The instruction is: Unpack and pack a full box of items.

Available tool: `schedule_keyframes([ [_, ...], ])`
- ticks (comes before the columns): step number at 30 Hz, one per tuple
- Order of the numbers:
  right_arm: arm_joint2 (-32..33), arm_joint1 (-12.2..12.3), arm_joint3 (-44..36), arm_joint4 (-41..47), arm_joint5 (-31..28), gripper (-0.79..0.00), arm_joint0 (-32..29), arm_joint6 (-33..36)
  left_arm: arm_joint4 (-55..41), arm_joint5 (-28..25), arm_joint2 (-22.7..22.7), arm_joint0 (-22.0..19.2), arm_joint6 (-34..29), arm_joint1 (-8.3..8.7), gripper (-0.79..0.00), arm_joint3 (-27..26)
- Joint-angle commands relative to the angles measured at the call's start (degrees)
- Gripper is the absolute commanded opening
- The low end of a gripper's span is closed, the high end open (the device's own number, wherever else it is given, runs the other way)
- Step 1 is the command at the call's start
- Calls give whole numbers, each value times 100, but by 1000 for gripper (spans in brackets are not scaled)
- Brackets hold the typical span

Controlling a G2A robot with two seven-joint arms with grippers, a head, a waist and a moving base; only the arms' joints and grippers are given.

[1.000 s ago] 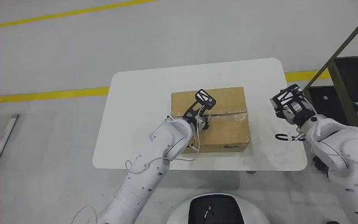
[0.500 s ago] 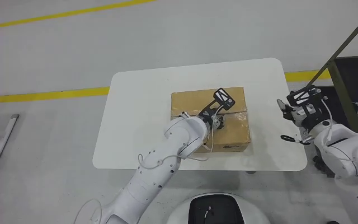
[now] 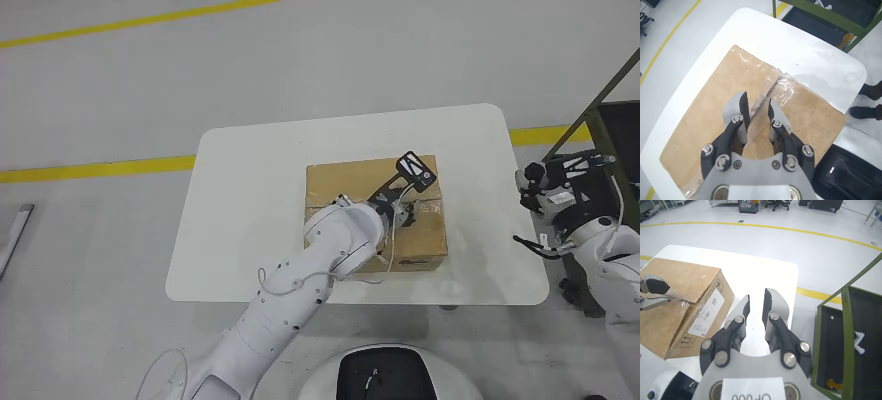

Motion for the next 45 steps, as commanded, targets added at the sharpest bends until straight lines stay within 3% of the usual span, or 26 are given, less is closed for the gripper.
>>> schedule_keyframes([
  [1, -9, -8, 39, 226, 41, -785, 36, -96, 50, 7, -203, 108, -68, 52, -773, -143],
  [6, -131, -32, 100, 708, 39, -785, 162, -369, 228, 33, -916, 611, -301, 250, -785, -834],
  [15, -904, -122, 168, 1222, 179, -785, 421, -853, 1250, 226, -2499, 1966, -578, 630, -785, -2347],
  [23, -2565, -291, 244, 705, 309, -785, 790, -1215, 1500, 498, -3957, 2881, -609, 815, -785, -2928],
  [27, -3511, -439, 373, 316, 632, -785, 1175, -1426, 1463, 562, -4423, 3235, -617, 862, -785, -3098],
  [29, -3967, -523, 492, 40, 753, -785, 1428, -1535, 1400, 587, -4588, 3374, -616, 877, -714, -3174],
  [30, -4182, -570, 598, -26, 835, -785, 1549, -1554, 1385, 597, -4659, 3429, -629, 884, -570, -3203],
  [31, -4374, -622, 702, -36, 918, -785, 1676, -1586, 1344, 620, -4715, 3469, -632, 888, -68, -3231],
  [32, -4546, -672, 836, -78, 988, -785, 1820, -1630, 1285, 610, -4753, 3500, -635, 892, 0, -3254],
  [37, -5235, -955, 1559, -37, 1391, -785, 2524, -1802, 1285, 615, -4813, 3527, -633, 901, 0, -3284],
  [45, -5825, -1337, 2626, -40, 1884, -785, 3283, -1893, 1285, 615, -4813, 3527, -633, 901, 0, -3284],
])
